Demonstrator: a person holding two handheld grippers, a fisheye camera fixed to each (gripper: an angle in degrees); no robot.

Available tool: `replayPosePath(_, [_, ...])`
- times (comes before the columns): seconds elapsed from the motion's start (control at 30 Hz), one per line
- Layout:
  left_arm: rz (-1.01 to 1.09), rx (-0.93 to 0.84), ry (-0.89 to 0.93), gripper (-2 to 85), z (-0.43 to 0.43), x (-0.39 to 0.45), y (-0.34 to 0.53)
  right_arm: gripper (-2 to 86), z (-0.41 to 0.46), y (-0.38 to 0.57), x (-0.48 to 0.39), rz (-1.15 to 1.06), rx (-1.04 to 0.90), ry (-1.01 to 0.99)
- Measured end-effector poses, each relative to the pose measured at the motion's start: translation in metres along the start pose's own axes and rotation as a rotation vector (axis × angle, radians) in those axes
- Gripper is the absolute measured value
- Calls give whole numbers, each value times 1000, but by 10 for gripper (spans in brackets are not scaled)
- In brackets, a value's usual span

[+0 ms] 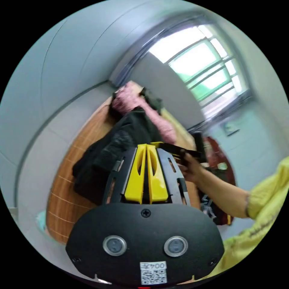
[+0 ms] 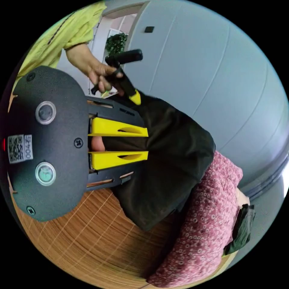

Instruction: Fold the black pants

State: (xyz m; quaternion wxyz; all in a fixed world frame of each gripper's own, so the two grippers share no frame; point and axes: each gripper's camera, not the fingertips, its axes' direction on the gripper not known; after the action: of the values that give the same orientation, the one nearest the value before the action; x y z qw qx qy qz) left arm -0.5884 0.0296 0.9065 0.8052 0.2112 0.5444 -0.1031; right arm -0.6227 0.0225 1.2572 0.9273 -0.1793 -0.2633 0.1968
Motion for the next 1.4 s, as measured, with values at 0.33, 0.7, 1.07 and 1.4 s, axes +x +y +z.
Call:
replayPosePath(0.33, [89,-118,208,299,-4,-29,-71,226,-65,122,96,307,305,-394])
replayPosePath(0.7, [374,-523,48,412,169,-33,-167,278,43,161,147,391,332,-540])
replayPosePath(1.07, [327,-676,245,443,265,-86,-180,316,73,135,158,352,374,-584])
replayPosePath(1.4, [473,-855,347,383,328,-58,-178,328,97,94,172,268,230,-715])
